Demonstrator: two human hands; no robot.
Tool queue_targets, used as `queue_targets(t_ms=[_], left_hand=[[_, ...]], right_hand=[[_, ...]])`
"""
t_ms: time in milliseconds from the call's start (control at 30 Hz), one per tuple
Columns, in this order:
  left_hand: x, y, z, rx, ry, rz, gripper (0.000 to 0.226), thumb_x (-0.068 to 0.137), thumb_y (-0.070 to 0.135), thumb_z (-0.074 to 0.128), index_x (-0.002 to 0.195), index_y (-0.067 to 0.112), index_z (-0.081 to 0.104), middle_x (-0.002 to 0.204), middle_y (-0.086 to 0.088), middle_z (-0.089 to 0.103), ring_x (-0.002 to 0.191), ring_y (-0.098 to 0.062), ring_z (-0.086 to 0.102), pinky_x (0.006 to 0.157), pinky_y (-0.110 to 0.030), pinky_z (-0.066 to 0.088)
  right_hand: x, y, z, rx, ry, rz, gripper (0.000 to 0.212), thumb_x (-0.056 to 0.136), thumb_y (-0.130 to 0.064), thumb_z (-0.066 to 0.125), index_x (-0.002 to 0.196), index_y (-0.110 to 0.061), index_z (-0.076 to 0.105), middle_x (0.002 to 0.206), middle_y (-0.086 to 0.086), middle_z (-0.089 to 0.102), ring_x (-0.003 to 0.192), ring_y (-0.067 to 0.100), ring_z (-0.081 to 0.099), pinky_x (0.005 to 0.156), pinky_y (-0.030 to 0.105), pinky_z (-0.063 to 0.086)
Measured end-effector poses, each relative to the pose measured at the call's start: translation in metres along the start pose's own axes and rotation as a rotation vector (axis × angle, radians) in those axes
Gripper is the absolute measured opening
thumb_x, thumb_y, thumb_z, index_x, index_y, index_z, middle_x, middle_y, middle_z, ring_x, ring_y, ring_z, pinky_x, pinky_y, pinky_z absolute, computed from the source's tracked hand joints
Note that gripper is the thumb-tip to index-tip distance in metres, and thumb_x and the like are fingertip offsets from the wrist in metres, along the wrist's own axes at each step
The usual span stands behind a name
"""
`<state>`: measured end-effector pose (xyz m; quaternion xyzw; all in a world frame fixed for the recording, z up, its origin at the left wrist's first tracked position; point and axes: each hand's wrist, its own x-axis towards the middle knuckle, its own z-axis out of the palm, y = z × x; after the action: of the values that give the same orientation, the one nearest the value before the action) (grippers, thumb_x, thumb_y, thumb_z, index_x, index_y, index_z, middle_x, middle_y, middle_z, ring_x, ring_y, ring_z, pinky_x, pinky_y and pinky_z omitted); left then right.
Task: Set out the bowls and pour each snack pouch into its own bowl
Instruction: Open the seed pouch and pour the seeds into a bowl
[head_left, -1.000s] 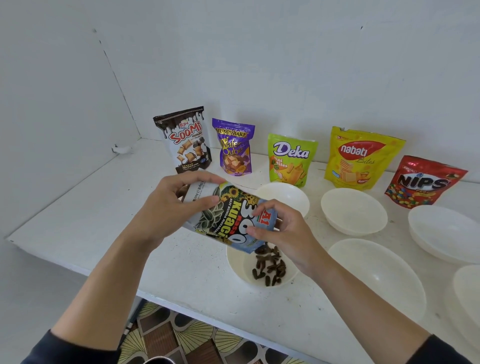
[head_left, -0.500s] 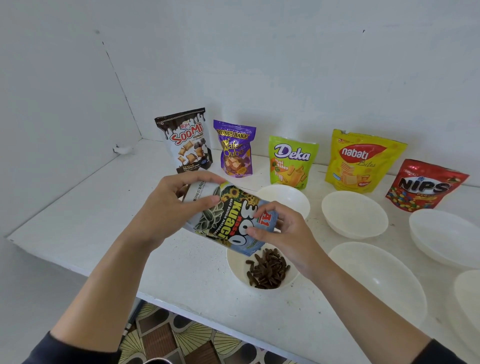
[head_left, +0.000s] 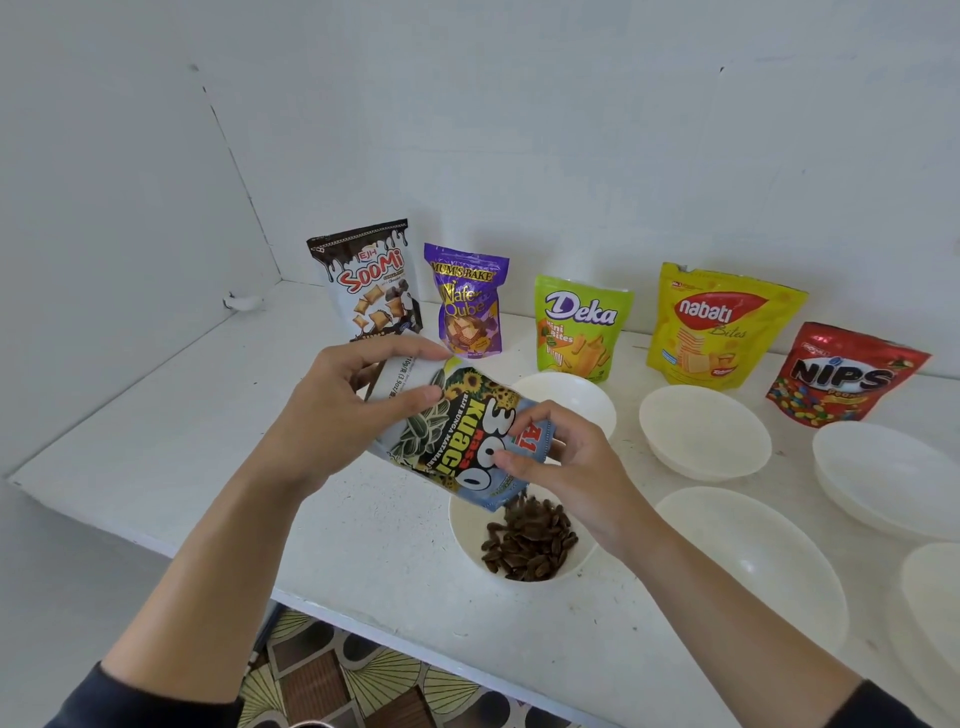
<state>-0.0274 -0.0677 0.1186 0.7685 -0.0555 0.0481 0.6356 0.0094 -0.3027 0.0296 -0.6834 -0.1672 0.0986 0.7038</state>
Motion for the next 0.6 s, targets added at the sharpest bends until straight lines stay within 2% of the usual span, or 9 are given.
queue_targets(t_ms=[300, 433, 600], left_hand=[[-0.0005, 0.0049, -0.0014, -0.049, 0.041, 0.039, 0.031, 0.079, 0.013, 0.079, 0.110, 0.016, 0.076, 0.120, -0.007, 0.073, 0.110, -0.032, 0.072, 0.079, -0.057, 0.061], [0.0013, 0.0074, 0.0000, -0.007, 0.014, 0.058, 0.028, 0.082, 0.009, 0.078, 0.109, 0.014, 0.076, 0.123, -0.006, 0.072, 0.112, -0.029, 0.071, 0.074, -0.053, 0.064], [0.0018, 0.0033, 0.0010, 0.005, -0.005, 0.035, 0.029, 0.080, 0.012, 0.080, 0.108, 0.017, 0.077, 0.125, -0.005, 0.071, 0.114, -0.030, 0.070, 0.074, -0.050, 0.064]], right_hand=[[0.0031, -0.0079, 0.0021, 0.019, 0.038, -0.072, 0.022, 0.081, -0.011, 0.084, 0.091, -0.020, 0.066, 0.109, 0.002, 0.075, 0.105, 0.022, 0.071, 0.086, 0.053, 0.060], [0.0020, -0.0022, 0.0025, 0.001, 0.033, -0.059, 0.024, 0.080, -0.012, 0.084, 0.092, -0.018, 0.064, 0.109, 0.001, 0.075, 0.104, 0.021, 0.071, 0.086, 0.047, 0.061], [0.0017, 0.0003, 0.0012, -0.030, 0.033, -0.043, 0.025, 0.081, -0.012, 0.084, 0.093, -0.013, 0.062, 0.105, 0.000, 0.075, 0.101, 0.017, 0.072, 0.083, 0.042, 0.062]])
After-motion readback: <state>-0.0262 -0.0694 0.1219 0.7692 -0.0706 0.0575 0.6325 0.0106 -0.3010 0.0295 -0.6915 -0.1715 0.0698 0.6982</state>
